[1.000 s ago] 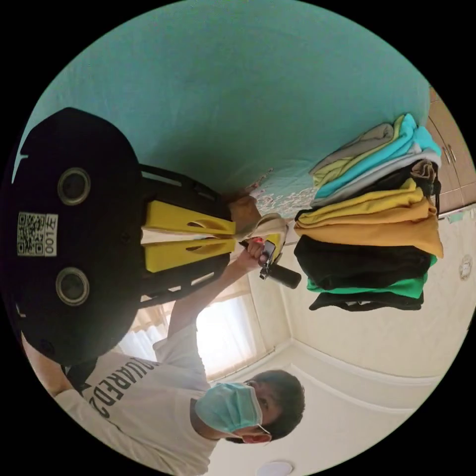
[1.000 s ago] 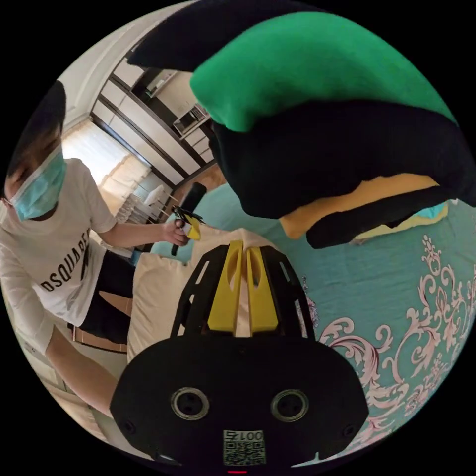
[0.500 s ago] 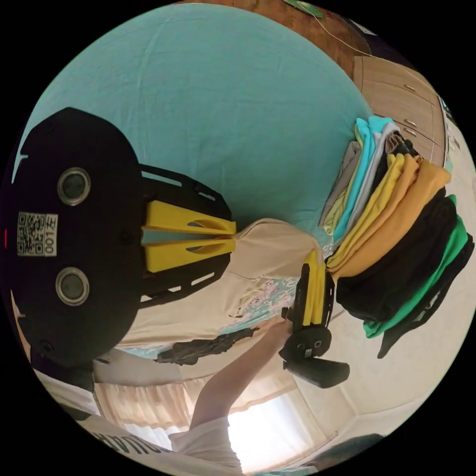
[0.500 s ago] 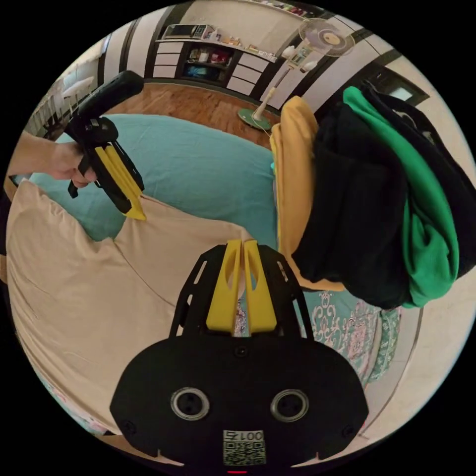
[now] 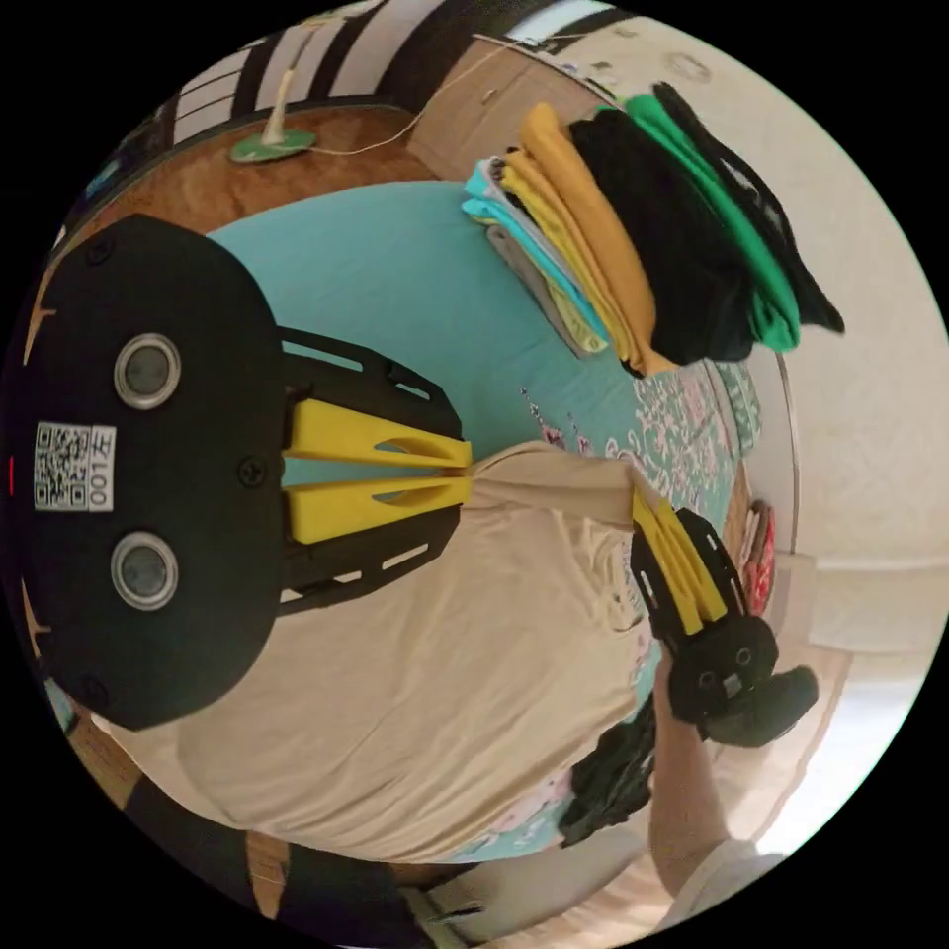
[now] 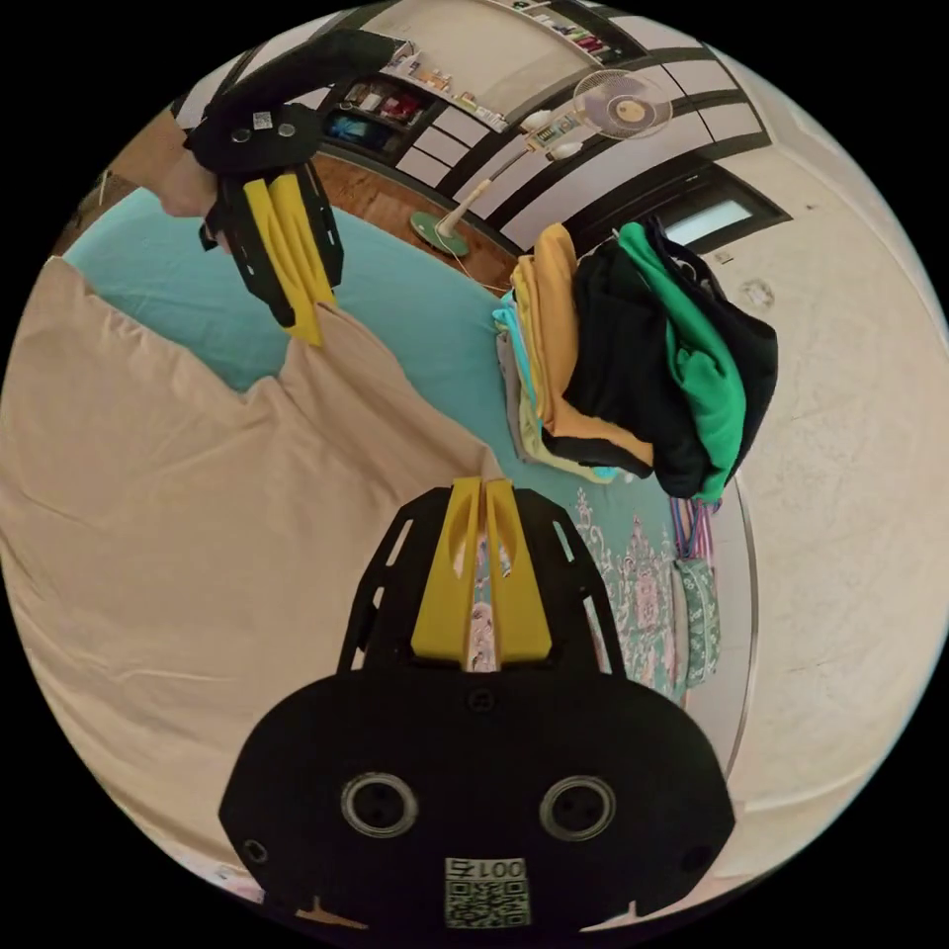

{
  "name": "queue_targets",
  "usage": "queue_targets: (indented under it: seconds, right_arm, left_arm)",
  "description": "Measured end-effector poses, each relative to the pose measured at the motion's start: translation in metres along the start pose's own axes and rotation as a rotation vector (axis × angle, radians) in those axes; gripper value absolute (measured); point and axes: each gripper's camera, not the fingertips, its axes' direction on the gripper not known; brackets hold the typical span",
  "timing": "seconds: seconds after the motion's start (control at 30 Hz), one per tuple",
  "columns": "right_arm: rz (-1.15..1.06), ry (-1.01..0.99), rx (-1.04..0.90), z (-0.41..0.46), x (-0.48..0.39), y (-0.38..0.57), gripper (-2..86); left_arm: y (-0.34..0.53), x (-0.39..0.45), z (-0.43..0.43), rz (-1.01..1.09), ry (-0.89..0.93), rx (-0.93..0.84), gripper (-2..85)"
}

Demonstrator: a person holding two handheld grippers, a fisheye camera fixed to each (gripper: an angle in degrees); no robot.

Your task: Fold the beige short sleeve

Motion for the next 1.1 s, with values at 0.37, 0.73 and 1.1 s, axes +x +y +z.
queue_targets:
  seconds: [0.37,0.73,1.1]
  right_arm:
    - [0.288,-0.563,-0.211,0.025,-0.004,0.107,6.7]
    - [0.740,-0.776,-0.038,0.069,0.132,0.184,10.0]
    - [0.909,-0.753,-0.111,0.171,0.184,0.205,2.7]
  left_arm:
    - [0.008,0.073,0.028,0.268,0.206,-0.257,2.9]
    - [0.000,0.039,0.042,-0.057,0.254,-0.262,5.8]
    - [0.003,0.027,0.048,-0.073,0.191,-0.254,0.4]
